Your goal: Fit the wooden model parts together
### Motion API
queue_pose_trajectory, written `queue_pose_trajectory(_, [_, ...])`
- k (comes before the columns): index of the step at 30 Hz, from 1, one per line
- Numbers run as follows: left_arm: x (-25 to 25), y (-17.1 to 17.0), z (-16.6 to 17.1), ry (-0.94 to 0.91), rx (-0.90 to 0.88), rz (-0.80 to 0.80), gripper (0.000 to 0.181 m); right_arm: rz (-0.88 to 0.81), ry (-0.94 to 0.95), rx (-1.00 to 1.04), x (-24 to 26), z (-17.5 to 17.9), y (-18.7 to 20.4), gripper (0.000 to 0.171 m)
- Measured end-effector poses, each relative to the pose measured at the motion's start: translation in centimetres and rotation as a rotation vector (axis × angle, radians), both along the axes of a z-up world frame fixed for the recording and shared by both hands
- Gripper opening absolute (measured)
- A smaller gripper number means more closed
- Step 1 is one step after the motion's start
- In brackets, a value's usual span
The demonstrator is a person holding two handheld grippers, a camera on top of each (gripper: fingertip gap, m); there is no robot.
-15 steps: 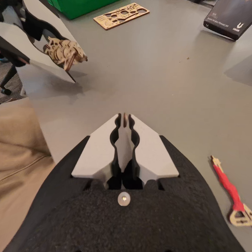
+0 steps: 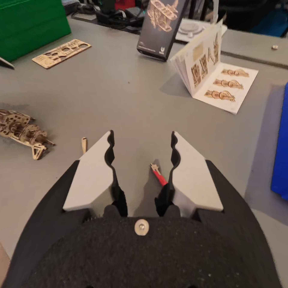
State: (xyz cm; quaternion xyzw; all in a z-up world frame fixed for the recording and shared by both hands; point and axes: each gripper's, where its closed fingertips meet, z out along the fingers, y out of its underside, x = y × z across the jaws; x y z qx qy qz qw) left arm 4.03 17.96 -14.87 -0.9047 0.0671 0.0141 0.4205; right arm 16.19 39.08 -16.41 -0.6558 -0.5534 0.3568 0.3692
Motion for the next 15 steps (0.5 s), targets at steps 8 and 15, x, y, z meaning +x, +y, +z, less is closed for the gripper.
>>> queue_pose_trajectory(8, [-8.9, -2.9, -5.2, -0.109, -0.037, 0.387, 0.081, 0.154, -0.246, 0.029, -3.9, -5.6, -2.5, 0.094])
queue_pose_trajectory(15, [-11.4, -2.4, -7.0, -0.053, -0.033, 0.679, 0.089, -0.089, -0.259, 0.008, -4.6, -5.8, 0.1, 0.104])
